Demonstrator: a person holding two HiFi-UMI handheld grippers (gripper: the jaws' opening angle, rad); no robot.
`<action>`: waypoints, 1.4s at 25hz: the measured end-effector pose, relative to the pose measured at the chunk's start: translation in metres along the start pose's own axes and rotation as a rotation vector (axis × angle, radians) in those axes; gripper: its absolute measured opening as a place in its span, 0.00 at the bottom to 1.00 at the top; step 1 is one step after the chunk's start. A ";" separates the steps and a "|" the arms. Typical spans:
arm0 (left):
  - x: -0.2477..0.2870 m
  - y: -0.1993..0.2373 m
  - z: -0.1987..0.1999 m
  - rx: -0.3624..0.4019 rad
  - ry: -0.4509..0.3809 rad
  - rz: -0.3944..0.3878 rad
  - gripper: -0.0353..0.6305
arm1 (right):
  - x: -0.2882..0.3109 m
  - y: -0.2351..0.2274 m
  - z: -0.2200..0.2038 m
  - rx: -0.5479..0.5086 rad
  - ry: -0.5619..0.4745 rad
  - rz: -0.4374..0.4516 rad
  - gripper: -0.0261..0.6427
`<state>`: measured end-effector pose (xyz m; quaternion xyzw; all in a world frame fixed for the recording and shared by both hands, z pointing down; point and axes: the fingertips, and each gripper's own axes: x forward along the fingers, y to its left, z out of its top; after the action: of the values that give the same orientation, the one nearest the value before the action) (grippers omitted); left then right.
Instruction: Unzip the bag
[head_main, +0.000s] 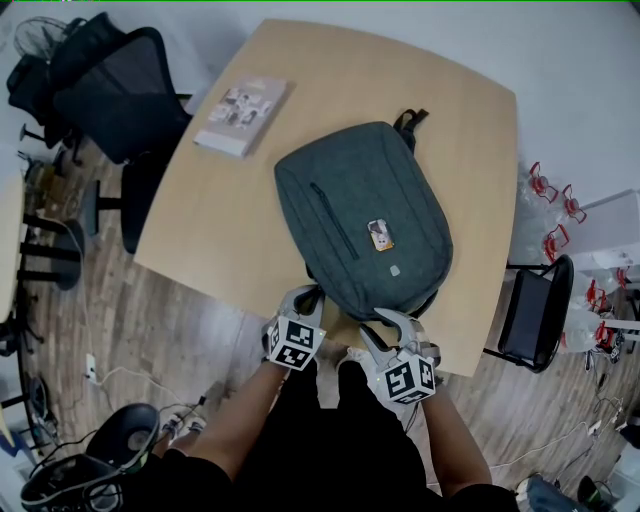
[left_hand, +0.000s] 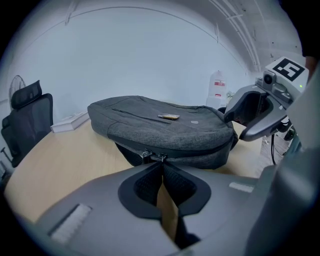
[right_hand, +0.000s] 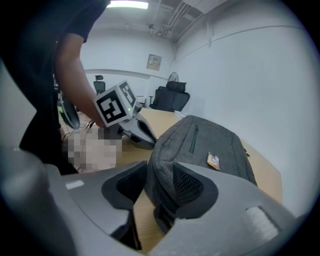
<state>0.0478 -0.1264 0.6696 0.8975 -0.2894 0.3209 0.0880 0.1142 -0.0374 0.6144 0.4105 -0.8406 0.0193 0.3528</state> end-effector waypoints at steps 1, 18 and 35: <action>0.000 0.000 0.000 -0.003 0.002 -0.007 0.09 | 0.003 0.004 -0.002 -0.046 0.017 0.031 0.30; -0.008 -0.009 0.002 0.072 0.032 -0.111 0.09 | 0.024 0.000 -0.013 -0.134 0.152 0.086 0.14; -0.034 0.003 -0.015 0.094 0.089 -0.090 0.09 | 0.088 0.013 0.043 0.167 0.158 -0.010 0.13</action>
<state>0.0169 -0.1082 0.6596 0.8976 -0.2290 0.3696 0.0732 0.0439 -0.1019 0.6389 0.4400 -0.8034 0.1197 0.3829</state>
